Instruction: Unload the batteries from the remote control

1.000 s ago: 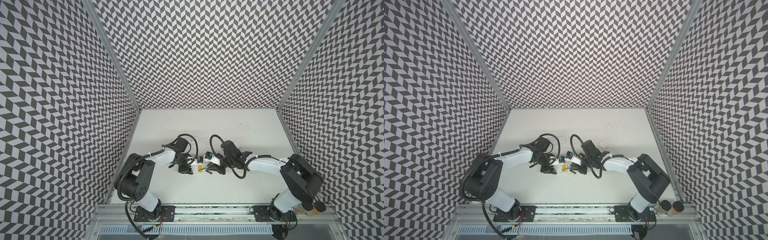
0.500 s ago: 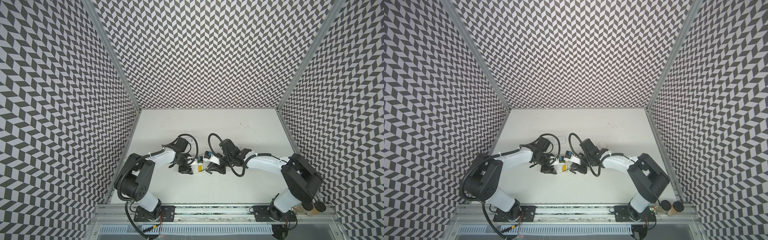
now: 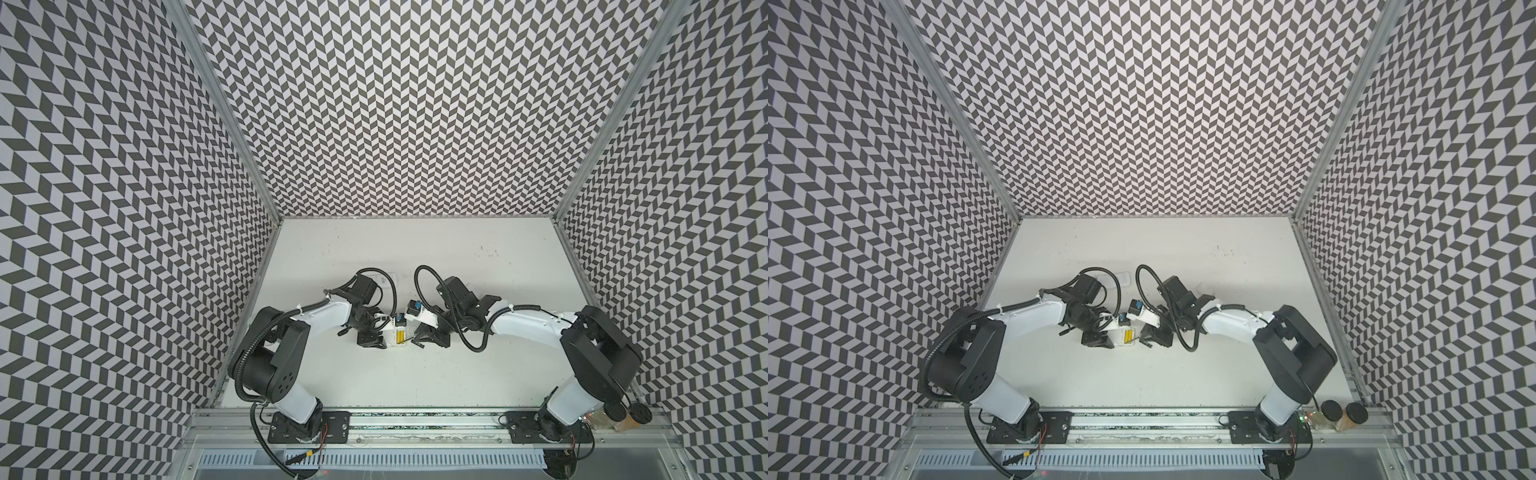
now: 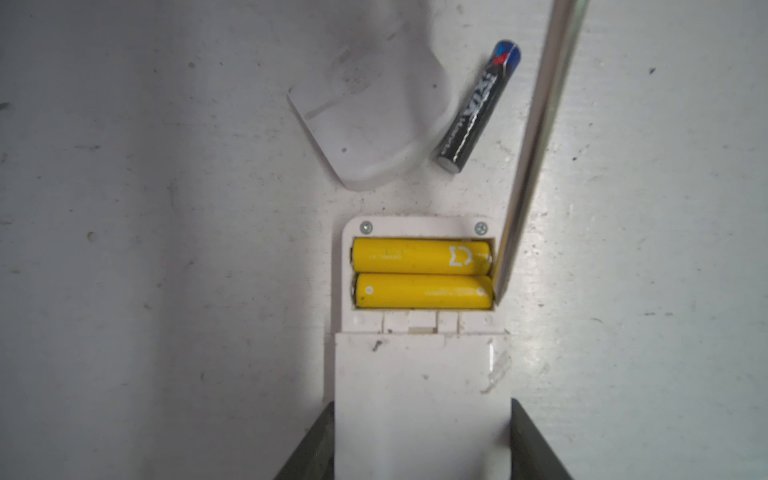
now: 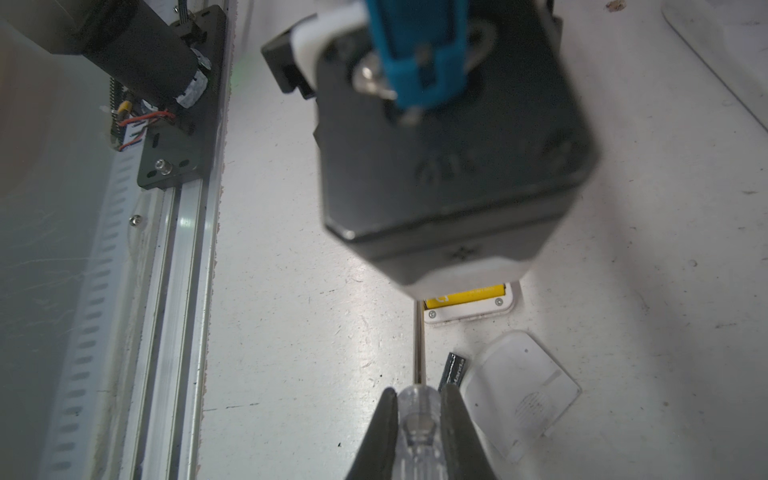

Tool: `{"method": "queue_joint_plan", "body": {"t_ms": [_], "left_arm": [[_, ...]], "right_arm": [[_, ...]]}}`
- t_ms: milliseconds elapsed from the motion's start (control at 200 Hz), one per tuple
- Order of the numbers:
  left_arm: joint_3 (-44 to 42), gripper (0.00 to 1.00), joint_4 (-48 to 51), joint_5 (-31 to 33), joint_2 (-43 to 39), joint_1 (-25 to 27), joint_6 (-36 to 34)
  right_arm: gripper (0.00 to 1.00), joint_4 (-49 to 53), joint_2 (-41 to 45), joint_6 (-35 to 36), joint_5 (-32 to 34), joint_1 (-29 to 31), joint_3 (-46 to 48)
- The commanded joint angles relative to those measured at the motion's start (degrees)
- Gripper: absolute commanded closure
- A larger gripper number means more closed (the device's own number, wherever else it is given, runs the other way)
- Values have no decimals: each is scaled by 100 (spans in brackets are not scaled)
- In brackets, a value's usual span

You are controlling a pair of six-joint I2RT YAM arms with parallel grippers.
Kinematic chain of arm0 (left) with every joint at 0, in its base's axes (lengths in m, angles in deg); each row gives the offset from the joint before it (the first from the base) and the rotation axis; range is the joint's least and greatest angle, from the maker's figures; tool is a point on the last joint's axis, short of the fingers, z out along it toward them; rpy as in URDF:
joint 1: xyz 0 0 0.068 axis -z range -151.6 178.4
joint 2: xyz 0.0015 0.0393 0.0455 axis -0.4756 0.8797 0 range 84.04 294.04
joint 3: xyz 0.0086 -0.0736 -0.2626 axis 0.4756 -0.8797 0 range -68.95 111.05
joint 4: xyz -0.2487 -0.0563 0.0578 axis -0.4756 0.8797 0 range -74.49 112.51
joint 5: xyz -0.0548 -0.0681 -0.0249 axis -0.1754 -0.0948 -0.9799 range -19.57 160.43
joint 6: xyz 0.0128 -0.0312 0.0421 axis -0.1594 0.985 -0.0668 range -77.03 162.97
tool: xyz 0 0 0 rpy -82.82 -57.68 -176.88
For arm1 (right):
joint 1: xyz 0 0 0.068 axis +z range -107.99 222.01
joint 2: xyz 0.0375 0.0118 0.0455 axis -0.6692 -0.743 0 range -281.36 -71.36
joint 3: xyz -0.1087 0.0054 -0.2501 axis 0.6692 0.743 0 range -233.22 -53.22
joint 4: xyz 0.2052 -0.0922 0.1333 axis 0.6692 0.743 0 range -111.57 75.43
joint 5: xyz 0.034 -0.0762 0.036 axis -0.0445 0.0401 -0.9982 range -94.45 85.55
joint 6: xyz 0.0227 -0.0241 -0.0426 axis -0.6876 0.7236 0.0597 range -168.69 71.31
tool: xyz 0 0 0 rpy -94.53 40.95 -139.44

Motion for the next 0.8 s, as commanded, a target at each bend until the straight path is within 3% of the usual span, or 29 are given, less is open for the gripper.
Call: {"method": "queue_joint_plan", "body": {"t_ms": [0,566,791], "left_arm": [[61,55,-52,45,70,62,55],[57,55,-38,42,77,78,72],[50,55,-40,19,89,77,81]], "right_arm": [[100,26,-130,5,120,120,-59],[100,169,-199,-60,1548,546,-108],[100,-596,76,-519,2256,823,404]]}}
